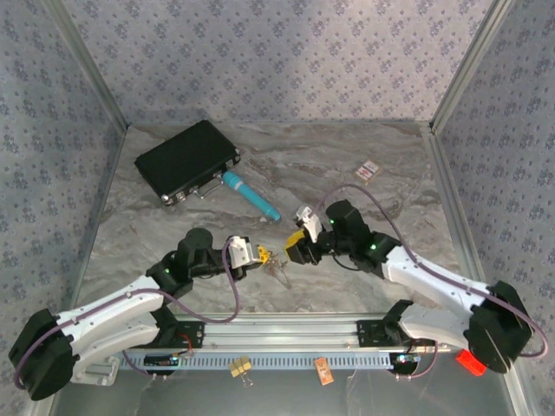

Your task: Put the keys on the keyring

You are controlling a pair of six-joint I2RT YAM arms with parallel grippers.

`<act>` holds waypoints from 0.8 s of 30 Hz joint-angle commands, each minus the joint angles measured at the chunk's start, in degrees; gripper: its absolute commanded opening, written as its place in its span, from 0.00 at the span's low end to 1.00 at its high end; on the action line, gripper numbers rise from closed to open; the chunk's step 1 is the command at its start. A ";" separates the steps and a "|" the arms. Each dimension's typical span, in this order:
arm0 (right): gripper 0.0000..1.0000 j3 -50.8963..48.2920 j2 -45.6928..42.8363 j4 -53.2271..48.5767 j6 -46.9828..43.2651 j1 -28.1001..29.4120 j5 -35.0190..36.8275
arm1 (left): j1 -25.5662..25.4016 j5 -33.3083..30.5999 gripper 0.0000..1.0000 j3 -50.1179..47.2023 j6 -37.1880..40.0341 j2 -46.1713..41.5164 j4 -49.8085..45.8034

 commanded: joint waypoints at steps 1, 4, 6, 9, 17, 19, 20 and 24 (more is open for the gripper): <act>0.35 -3.67 -4.41 4.44 -12.03 2.00 1.67 | -0.49 3.20 0.00 -1.11 -2.90 -0.51 5.36; 0.35 -4.39 -5.64 3.89 -22.29 4.67 2.34 | -0.45 3.72 0.00 -1.74 -4.31 -0.23 5.94; 0.34 -2.80 -4.43 1.92 -25.83 5.34 1.95 | -0.46 4.40 0.00 -1.66 -5.27 0.26 5.68; 0.32 -0.88 -2.39 0.92 -27.63 6.28 0.90 | -0.49 5.22 0.00 -1.42 -7.45 0.88 5.13; 0.27 -0.65 -0.35 3.01 -27.66 7.27 -0.43 | -0.49 6.14 0.00 -2.40 -10.55 -0.23 4.10; 0.27 -0.47 -0.05 3.09 -27.58 7.37 -0.65 | -0.52 6.69 0.00 -2.37 -9.85 -0.56 3.30; 0.27 -0.32 0.09 3.03 -27.59 7.44 -0.77 | -0.44 6.93 0.00 -2.34 -9.43 -0.64 3.01; 0.27 -0.12 0.47 4.05 -27.41 7.54 -0.98 | -0.45 7.32 0.00 -1.83 -7.96 -0.81 1.61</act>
